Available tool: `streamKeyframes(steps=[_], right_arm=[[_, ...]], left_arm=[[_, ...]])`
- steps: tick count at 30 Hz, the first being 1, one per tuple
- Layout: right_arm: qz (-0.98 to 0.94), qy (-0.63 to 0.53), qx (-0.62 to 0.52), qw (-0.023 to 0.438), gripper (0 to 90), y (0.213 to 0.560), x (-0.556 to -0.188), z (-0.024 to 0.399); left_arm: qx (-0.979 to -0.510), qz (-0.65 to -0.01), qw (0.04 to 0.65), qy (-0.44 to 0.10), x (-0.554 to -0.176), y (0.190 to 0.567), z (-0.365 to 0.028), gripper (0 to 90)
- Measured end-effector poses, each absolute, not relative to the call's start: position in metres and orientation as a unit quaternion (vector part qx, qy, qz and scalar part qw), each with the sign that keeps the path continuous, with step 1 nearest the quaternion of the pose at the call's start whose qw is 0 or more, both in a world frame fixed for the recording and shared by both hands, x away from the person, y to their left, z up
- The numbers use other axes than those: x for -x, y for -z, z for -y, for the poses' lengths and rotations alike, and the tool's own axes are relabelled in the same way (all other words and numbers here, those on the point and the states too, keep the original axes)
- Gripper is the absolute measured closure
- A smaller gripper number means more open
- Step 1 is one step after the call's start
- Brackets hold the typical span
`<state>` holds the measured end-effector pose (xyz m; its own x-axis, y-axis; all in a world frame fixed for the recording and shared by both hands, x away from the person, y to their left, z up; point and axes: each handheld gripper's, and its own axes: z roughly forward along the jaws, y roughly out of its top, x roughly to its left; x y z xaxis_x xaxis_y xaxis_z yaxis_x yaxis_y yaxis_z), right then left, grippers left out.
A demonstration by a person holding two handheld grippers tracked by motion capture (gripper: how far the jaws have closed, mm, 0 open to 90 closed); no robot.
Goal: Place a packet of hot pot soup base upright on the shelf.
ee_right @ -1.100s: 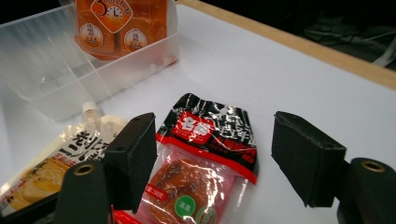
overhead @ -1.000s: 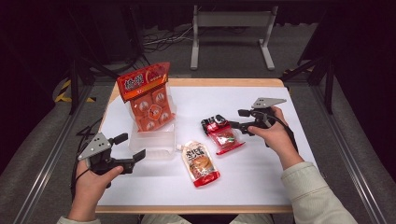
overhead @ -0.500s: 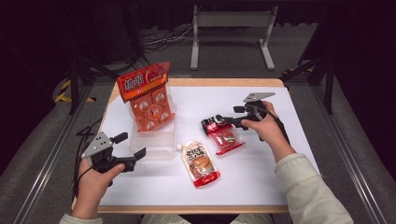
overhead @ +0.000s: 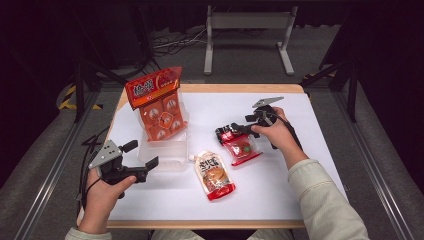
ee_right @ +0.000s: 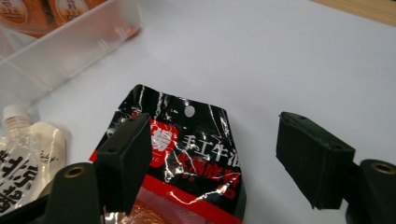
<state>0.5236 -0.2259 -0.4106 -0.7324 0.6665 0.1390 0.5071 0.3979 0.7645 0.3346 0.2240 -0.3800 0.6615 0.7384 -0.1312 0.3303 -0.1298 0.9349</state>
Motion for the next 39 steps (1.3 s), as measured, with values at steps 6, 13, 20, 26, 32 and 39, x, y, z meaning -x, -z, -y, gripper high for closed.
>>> streamKeyframes(steps=[6, 13, 20, 26, 32, 39], right_arm=[[-0.831, -0.409, -0.368, 0.08, 27.4, 0.421, -0.527, 0.223], [-0.839, -0.395, -0.367, 0.071, 28.7, 0.431, -0.53, 0.218], [-0.844, -0.394, -0.357, 0.073, 27.8, 0.435, -0.532, 0.215], [-0.849, -0.393, -0.344, 0.076, 27.9, 0.438, -0.533, 0.211], [-0.854, -0.389, -0.339, 0.062, 40.6, 0.438, -0.531, 0.209], [-0.866, -0.362, -0.331, 0.1, 60.8, 0.436, -0.527, 0.208]], left_arm=[[-0.73, -0.37, 0.548, -0.173, -0.334, 0.38, -0.226, 10.6], [-0.738, -0.363, 0.544, -0.167, -0.334, 0.381, -0.223, 11.5], [-0.739, -0.364, 0.542, -0.165, -0.335, 0.383, -0.222, 12.3], [-0.741, -0.361, 0.541, -0.165, -0.335, 0.383, -0.221, 12.2], [-0.741, -0.361, 0.542, -0.165, -0.335, 0.384, -0.221, 12.2], [-0.741, -0.363, 0.54, -0.165, -0.337, 0.385, -0.219, 12.0]])
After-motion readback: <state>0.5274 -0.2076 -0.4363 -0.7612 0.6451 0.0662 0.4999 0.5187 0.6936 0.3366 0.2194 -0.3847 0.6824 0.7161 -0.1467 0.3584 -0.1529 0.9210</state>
